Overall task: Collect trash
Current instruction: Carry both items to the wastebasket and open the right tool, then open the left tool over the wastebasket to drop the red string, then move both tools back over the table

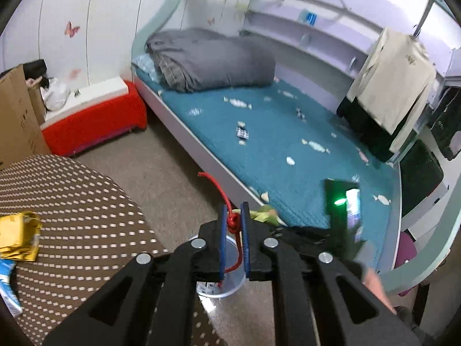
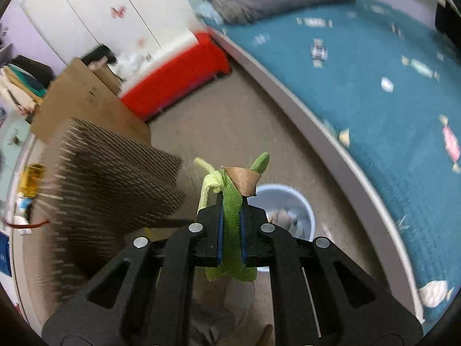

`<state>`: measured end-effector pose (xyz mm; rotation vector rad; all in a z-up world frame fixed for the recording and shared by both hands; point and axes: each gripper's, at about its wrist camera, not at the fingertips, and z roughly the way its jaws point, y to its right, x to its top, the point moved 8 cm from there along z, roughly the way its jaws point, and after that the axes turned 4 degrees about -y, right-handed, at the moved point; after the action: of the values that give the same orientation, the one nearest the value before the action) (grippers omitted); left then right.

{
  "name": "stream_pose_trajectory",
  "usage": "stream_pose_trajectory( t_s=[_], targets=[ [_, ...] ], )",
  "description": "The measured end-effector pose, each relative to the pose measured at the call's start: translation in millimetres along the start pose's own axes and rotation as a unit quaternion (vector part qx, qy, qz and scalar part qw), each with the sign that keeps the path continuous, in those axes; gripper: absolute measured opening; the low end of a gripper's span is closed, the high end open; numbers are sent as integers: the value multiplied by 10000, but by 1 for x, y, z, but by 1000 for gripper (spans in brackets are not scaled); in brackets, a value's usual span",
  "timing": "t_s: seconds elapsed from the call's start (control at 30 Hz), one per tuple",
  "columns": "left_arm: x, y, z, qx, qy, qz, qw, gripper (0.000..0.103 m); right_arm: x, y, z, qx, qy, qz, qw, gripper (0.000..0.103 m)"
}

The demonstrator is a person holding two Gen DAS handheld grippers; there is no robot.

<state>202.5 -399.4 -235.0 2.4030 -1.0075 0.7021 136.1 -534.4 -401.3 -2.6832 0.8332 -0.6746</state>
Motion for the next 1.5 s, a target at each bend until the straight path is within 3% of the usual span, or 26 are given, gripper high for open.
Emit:
stream_pose_trajectory(
  t_s=[0.17, 0.23, 0.27, 0.3, 0.43, 0.7, 0.73, 0.77, 0.8, 0.83, 0.87, 1.03, 1.2, 1.5],
  targets=[
    [-2, 2, 43, -19, -398, 27, 9992, 9, -17, 21, 79, -4, -651, 381, 9972, 12],
    [-3, 3, 56, 2, -529, 68, 9986, 9, -20, 31, 102, 10, -824, 587, 9949, 25],
    [-3, 2, 64, 21, -618, 89, 9980, 9, -22, 40, 111, 51, -860, 788, 9932, 67],
    [-4, 2, 71, 41, -712, 110, 9974, 9, -24, 45, 114, 98, -857, 942, 9918, 95],
    [-8, 1, 95, 110, -1132, 184, 9933, 9, -29, 74, 105, 127, -695, 1571, 9850, 95],
    [-21, 0, 152, 211, -2066, 262, 9779, 13, -27, 100, 35, 295, 24, 1847, 9824, 96],
    [-22, 0, 157, 223, -2174, 280, 9754, 20, -26, 101, 26, 299, 119, 1853, 9822, 96],
    [-22, 2, 159, 209, -2209, 286, 9747, 39, -25, 103, 15, 292, 214, 1860, 9819, 97],
    [-20, 1, 160, 276, -2195, 304, 9748, 54, -22, 104, 10, 298, 265, 1865, 9816, 97],
    [-19, 0, 159, 376, -2173, 340, 9748, 79, -19, 103, 4, 307, 333, 1871, 9813, 97],
    [-16, 2, 157, 501, -2096, 414, 9756, 85, -17, 102, -2, 313, 407, 1876, 9809, 97],
    [-9, 9, 139, 598, -1883, 478, 9791, 85, -9, 96, -33, 256, 708, 1776, 9812, 97],
    [-1, 18, 97, 679, -1295, 496, 9880, 85, -3, 80, -60, -13, 964, 1519, 9837, 97],
    [-3, 18, 1, 846, -377, 360, 9951, 87, 12, 8, -125, 357, 1388, 856, 9860, 97]
  ],
)
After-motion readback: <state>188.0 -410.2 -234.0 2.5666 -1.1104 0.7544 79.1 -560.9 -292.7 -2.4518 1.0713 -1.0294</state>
